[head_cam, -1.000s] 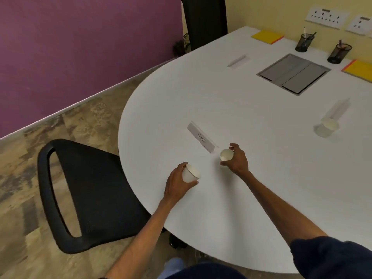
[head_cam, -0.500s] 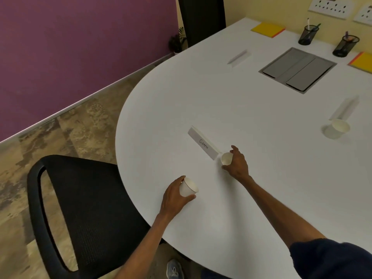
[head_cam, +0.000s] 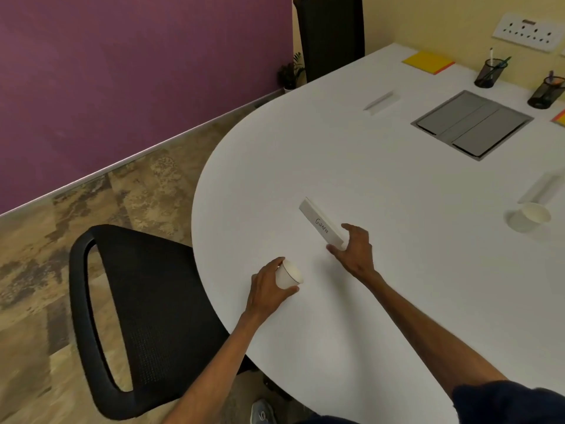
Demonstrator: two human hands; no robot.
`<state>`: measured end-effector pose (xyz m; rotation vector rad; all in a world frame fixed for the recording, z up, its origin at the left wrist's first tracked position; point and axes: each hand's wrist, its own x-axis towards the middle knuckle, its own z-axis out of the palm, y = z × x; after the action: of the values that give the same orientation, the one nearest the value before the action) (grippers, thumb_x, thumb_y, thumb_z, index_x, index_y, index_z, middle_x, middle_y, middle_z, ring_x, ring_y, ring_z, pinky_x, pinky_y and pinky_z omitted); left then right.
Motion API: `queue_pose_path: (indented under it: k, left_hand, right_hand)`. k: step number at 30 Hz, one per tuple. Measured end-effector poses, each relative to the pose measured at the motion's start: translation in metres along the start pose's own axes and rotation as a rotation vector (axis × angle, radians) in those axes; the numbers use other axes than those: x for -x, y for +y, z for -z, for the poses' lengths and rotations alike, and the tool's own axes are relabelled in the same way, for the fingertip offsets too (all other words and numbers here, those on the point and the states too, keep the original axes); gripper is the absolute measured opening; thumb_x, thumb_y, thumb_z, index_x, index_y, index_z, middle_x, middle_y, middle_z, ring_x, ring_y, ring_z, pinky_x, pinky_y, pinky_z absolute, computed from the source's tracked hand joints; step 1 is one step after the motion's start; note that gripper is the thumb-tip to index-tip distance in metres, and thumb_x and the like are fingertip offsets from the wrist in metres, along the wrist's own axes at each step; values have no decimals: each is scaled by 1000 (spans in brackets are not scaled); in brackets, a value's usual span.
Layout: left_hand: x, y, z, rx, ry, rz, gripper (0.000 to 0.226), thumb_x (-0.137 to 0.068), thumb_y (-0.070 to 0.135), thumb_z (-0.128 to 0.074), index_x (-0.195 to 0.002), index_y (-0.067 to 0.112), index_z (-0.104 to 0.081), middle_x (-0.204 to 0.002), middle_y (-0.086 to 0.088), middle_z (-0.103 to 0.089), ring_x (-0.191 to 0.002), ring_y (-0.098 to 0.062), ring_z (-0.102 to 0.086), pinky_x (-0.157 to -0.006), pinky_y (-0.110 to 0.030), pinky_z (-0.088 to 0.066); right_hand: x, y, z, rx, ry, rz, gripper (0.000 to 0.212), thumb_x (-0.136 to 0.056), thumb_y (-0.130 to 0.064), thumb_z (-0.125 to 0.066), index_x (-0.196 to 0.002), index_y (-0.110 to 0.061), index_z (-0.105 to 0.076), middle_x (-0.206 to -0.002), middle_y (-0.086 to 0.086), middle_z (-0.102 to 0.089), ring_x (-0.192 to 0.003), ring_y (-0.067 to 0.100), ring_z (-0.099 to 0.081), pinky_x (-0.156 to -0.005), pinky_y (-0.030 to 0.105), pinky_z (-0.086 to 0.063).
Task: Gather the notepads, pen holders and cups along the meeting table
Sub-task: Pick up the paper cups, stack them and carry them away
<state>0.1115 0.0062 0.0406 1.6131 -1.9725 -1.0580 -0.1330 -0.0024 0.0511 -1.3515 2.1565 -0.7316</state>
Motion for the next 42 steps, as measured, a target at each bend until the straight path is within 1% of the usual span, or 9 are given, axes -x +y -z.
queue_pose_path:
  k: [3,6,13,17,20,25,29,35,42]
  left_hand:
    - [-1,4,15,-27,67,-32,95,-64,29,-89,-139,26,-30,-127,4,-58,-114,-16,-58,-108,-36,-36]
    - [-5,10,39,-56,101,-74,100,-66,25,-88,-141,24,-21,-130,-3,-57,-115,-22,-58,-105,-41,-44]
    - [6,22,102,-73,254,-108,91,-71,29,-82,-138,28,-22,-132,-2,-57,-117,-24,-56,-102,-48,-46]
    - [23,22,136,-94,375,-177,89,-73,32,-81,-140,26,-22,-134,1,-55,-118,-24,-56,-99,-47,-49]
    - [40,12,166,-137,448,-213,85,-73,32,-80,-139,23,-28,-132,2,-54,-114,-20,-56,-97,-40,-49]
    - [77,-23,237,-233,538,-236,66,-73,36,-79,-131,25,-49,-126,6,-58,-113,-15,-53,-95,-40,-46]
    - [116,-60,292,-245,636,-223,70,-71,37,-81,-133,23,-52,-126,3,-60,-114,-17,-53,-94,-37,-46]
    - [189,-127,359,-316,744,-221,71,-67,36,-84,-130,20,-56,-121,0,-63,-108,-20,-58,-86,-40,-52]
    - [270,-208,414,-308,827,-87,78,-64,39,-88,-132,19,-56,-123,1,-64,-110,-21,-58,-83,-35,-52]
  right_hand:
    - [5,-29,-8,-126,-76,172,58,-85,-35,-73,-134,-12,-52,-134,6,-53,-127,23,-48,-104,39,-41]
    - [14,-60,-20,-169,-232,316,54,-87,-42,-70,-133,-17,-54,-132,-2,-56,-119,14,-53,-104,36,-44]
    - [33,-129,-44,-335,-463,371,68,-82,-55,-70,-140,-27,-46,-137,-10,-51,-118,7,-53,-99,30,-47]
    - [47,-169,-56,-457,-479,448,59,-82,-47,-74,-133,-28,-51,-127,-12,-60,-112,8,-59,-88,20,-52]
    - [59,-202,-66,-517,-444,498,53,-80,-42,-77,-127,-28,-57,-117,-10,-64,-105,10,-62,-85,26,-56]
    - [91,-267,-94,-558,-453,582,48,-80,-40,-73,-123,-28,-56,-116,-7,-64,-103,17,-63,-82,34,-57]
    - [136,-322,-125,-601,-459,650,42,-84,-28,-74,-118,-41,-51,-112,-25,-58,-105,6,-60,-87,27,-56]
    - [215,-388,-191,-699,-519,692,48,-80,-26,-68,-125,-25,-54,-118,-8,-63,-110,14,-60,-90,33,-53]
    - [291,-454,-264,-637,-677,752,45,-78,-31,-67,-121,-29,-54,-111,-13,-62,-95,1,-60,-76,22,-50]
